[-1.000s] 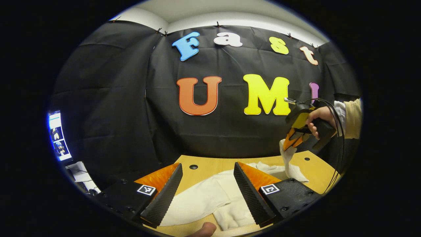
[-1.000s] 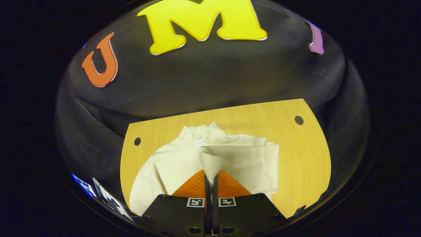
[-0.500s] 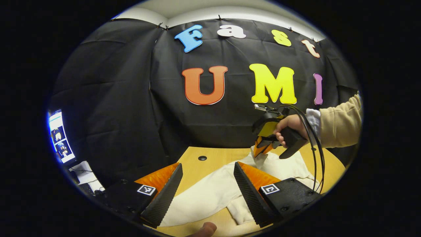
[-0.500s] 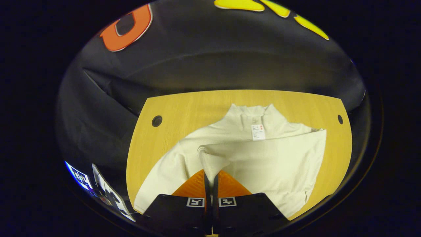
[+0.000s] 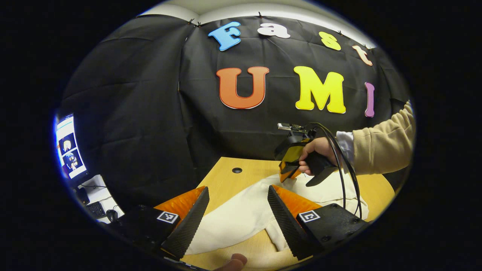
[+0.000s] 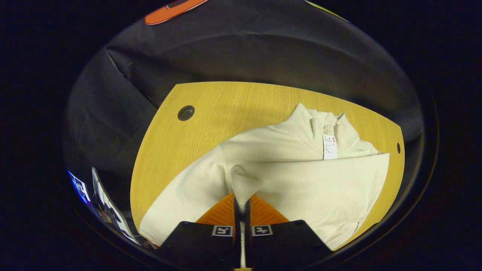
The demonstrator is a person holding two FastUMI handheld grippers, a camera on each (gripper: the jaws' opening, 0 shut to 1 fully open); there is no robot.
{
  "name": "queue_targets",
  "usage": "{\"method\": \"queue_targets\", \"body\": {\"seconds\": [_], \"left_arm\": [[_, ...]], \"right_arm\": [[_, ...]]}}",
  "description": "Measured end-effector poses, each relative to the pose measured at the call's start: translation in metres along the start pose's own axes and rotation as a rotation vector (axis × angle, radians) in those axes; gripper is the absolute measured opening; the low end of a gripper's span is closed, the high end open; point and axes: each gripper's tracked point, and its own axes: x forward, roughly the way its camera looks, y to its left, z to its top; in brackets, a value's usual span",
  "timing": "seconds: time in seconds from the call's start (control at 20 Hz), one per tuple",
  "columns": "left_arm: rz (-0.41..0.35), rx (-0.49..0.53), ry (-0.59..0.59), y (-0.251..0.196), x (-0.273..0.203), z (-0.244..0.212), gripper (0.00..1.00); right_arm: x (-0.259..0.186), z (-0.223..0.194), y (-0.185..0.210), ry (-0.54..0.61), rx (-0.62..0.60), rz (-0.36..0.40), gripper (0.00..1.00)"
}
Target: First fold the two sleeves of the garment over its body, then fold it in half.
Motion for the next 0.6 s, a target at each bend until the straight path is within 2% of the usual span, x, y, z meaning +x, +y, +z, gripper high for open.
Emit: {"method": "queue_targets", "body": {"seconds": [0.05, 0.1, 0.2, 0.35, 0.4, 0.45, 0.55, 0.6], "left_arm": [[-0.001, 0.007, 0.001, 0.001, 0.002, -0.001, 1.0], [-0.002, 0.014, -0.001, 0.003, 0.003, -0.003, 1.0], [0.003, 0.02, -0.003, 0.006, 0.008, -0.007, 1.0], [0.015, 0.023, 0.014, 0.009, 0.018, -0.015, 1.0], [0.023, 0.027, 0.019, 0.01, 0.022, -0.017, 1.0], [0.031, 0.031, 0.03, 0.011, 0.025, -0.021, 1.0], [0.043, 0.031, 0.042, 0.011, 0.02, -0.026, 1.0], [0.05, 0.025, 0.047, 0.012, 0.02, -0.028, 1.0]], "right_arm": [[-0.006, 0.001, 0.002, -0.005, 0.011, 0.018, 0.12], [-0.011, 0.002, 0.006, -0.01, 0.022, 0.046, 0.13], [-0.021, 0.002, 0.006, -0.021, 0.027, 0.061, 0.41], [-0.041, 0.006, 0.005, -0.057, 0.008, 0.076, 0.65], [-0.048, 0.009, 0.004, -0.08, -0.001, 0.084, 0.77], [-0.056, 0.013, 0.0, -0.109, -0.007, 0.084, 0.78], [-0.076, 0.025, -0.014, -0.176, -0.006, 0.073, 0.96], [-0.086, 0.029, -0.025, -0.207, -0.009, 0.056, 0.96]]}}
